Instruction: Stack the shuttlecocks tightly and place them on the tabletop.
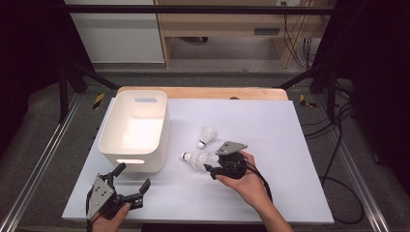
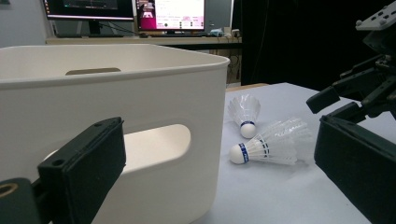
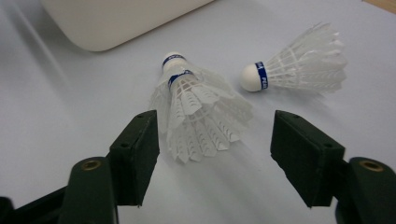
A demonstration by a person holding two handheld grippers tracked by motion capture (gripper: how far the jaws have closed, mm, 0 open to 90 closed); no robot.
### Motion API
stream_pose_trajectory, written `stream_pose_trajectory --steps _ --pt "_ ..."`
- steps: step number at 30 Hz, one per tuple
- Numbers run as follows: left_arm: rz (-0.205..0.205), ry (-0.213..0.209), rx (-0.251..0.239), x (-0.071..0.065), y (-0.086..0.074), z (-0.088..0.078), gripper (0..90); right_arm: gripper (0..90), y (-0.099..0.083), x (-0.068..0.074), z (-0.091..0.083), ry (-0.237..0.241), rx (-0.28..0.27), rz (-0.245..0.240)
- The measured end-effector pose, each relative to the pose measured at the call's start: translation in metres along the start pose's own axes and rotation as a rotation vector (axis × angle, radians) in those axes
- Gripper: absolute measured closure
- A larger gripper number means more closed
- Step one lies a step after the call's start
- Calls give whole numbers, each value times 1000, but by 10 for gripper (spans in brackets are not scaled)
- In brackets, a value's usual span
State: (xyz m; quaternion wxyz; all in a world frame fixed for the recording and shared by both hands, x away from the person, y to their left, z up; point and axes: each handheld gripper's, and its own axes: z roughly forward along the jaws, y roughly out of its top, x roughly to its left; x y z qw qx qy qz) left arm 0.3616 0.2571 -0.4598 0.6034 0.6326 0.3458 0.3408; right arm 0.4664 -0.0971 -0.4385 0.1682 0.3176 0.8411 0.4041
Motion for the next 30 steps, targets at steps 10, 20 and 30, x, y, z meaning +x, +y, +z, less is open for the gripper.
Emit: stream_pose_trajectory --steps 10,20,30 --pt "-3 -1 -2 0 0 0 21 201 17 -17 -1 -10 -22 26" --pt "0 -7 -9 1 0 1 17 124 30 -33 8 -2 -45 75" --pt "4 -12 -4 1 0 2 17 103 37 -51 23 -11 -40 102"
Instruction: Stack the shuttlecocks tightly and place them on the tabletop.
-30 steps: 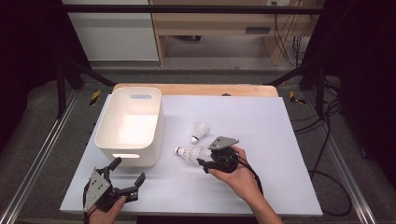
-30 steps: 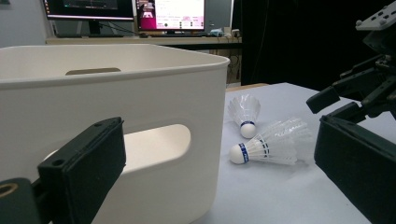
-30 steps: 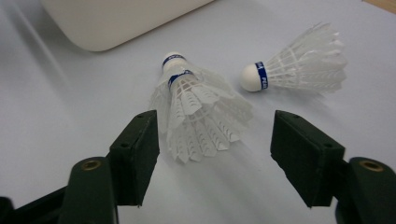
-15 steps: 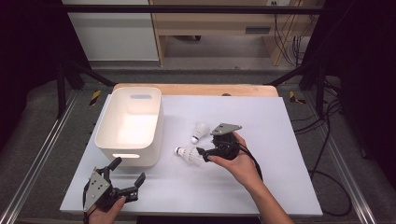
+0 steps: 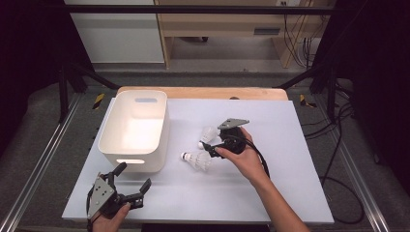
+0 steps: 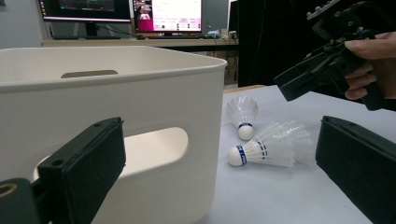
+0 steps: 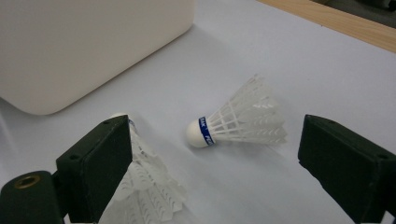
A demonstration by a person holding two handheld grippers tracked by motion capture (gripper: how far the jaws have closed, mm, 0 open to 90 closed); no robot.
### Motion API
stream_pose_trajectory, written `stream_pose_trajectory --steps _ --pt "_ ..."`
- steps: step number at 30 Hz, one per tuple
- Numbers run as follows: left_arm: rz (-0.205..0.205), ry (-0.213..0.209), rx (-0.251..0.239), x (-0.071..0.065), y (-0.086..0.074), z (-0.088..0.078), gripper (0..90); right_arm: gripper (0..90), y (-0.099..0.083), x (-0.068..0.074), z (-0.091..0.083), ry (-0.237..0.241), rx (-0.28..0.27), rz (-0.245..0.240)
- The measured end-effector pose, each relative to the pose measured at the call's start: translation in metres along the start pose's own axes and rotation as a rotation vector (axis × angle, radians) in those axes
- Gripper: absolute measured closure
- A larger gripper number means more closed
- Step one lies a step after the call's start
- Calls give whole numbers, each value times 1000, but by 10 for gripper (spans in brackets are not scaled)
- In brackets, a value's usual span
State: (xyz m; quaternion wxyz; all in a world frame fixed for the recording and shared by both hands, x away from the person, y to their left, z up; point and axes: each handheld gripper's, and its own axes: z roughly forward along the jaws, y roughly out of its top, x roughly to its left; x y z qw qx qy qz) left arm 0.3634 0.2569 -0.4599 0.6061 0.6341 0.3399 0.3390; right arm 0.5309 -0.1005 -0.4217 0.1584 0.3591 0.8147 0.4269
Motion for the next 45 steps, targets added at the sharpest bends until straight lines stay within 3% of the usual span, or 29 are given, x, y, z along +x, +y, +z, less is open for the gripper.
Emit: stream_pose_trajectory --steps 11,13,15,25,35,45 --pt "-3 1 -1 0 0 0 17 140 10 -19 21 -29 1 23" --pt "-4 1 -2 0 0 0 17 147 8 -24 26 -21 -7 57" --pt "-5 0 -1 0 0 0 17 149 6 -27 30 -25 -1 59" --pt "-5 -2 -1 0 0 0 17 170 3 -31 43 -27 9 63" --pt "-7 -5 1 0 -1 1 17 298 5 -34 52 -35 13 60" --pt "-5 -6 1 0 0 0 17 451 2 -35 56 -6 14 67"
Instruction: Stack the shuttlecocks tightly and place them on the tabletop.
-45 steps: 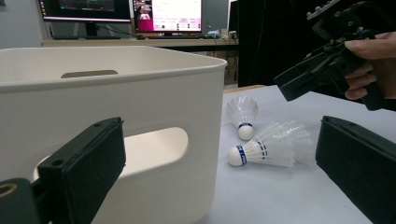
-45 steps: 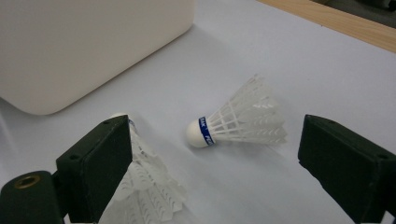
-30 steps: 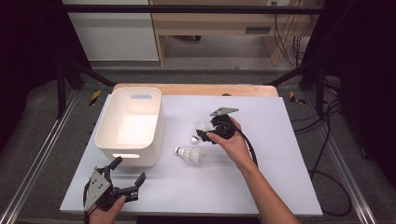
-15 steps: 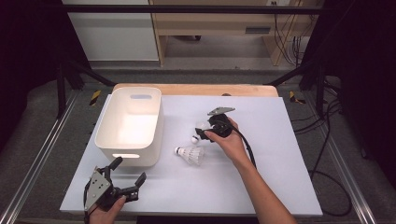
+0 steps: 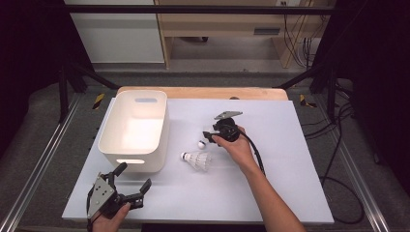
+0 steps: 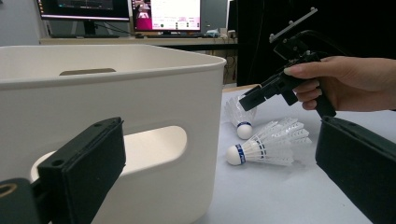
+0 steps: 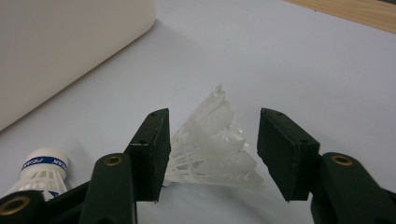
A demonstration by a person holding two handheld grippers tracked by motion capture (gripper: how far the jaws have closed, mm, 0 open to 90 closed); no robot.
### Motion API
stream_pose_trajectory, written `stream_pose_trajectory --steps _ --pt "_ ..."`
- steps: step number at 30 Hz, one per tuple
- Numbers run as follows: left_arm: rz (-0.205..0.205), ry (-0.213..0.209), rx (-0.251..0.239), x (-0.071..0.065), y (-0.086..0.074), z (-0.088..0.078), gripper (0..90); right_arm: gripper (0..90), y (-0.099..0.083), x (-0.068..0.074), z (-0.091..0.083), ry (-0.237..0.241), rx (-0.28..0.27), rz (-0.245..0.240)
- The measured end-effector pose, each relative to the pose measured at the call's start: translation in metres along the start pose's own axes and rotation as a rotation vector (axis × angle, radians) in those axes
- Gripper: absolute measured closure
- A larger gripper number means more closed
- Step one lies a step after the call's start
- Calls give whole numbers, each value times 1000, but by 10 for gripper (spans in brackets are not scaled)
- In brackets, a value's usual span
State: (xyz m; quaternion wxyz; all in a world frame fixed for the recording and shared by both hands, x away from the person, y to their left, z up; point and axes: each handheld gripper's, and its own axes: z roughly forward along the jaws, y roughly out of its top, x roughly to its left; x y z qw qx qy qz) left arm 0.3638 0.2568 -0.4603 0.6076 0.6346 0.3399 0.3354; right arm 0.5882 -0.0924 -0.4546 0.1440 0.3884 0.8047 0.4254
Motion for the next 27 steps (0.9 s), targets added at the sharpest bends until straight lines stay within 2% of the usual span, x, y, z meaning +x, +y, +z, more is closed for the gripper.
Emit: stream_pose_trajectory --steps 5,12,27 --pt "0 0 0 0 0 0 17 510 -1 -1 1 20 -2 9" --pt "1 0 1 0 0 0 17 545 -1 -2 2 34 -6 17" --pt "1 0 2 0 0 0 18 645 -1 -1 -2 61 9 5"
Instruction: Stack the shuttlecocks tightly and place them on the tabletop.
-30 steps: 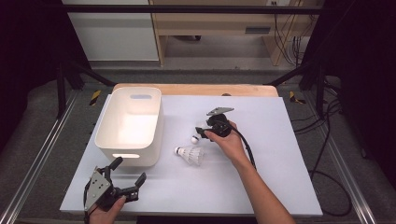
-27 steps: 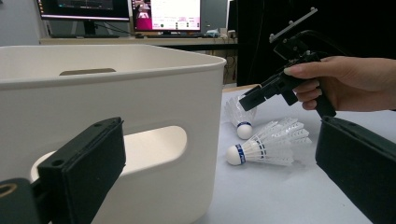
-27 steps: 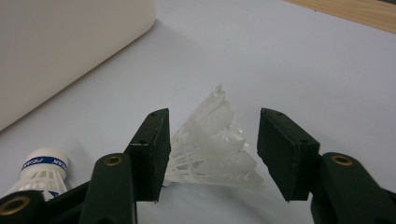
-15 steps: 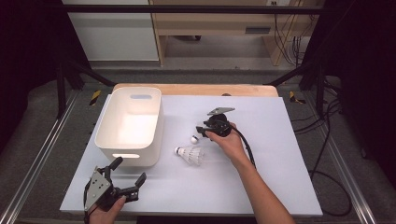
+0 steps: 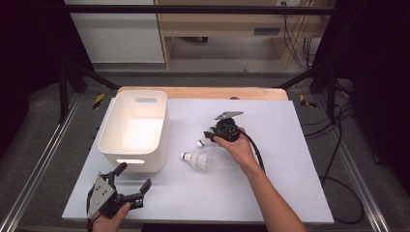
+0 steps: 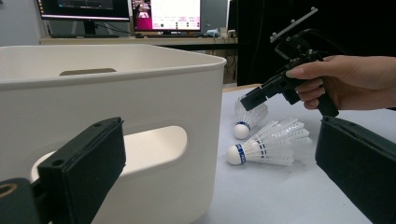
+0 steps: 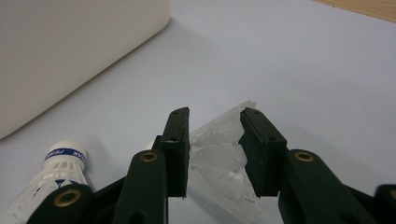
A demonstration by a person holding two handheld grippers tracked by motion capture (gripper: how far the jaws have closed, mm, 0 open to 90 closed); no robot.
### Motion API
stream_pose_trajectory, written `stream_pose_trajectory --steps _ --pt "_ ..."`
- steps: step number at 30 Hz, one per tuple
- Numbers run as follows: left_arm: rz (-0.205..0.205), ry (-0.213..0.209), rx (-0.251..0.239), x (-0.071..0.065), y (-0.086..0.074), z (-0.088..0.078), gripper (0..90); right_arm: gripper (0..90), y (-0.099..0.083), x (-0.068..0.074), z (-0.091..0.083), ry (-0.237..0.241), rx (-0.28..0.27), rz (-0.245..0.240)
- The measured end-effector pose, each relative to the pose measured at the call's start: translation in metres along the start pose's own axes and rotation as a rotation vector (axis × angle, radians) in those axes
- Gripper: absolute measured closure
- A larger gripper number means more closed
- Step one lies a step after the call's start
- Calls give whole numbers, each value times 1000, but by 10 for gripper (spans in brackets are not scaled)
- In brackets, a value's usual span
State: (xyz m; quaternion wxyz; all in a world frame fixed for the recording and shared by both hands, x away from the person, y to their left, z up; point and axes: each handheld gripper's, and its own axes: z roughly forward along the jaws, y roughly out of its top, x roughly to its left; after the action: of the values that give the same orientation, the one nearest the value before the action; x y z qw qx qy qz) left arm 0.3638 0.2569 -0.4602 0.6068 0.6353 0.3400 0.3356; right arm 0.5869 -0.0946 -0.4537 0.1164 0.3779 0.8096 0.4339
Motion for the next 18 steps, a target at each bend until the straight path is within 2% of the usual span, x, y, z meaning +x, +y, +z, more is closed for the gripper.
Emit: stream_pose_trajectory --steps 12,18 --pt "2 0 1 0 0 0 20 710 2 3 -6 11 7 -21" --pt "3 -4 2 -1 0 0 23 763 2 5 -10 20 29 -27"
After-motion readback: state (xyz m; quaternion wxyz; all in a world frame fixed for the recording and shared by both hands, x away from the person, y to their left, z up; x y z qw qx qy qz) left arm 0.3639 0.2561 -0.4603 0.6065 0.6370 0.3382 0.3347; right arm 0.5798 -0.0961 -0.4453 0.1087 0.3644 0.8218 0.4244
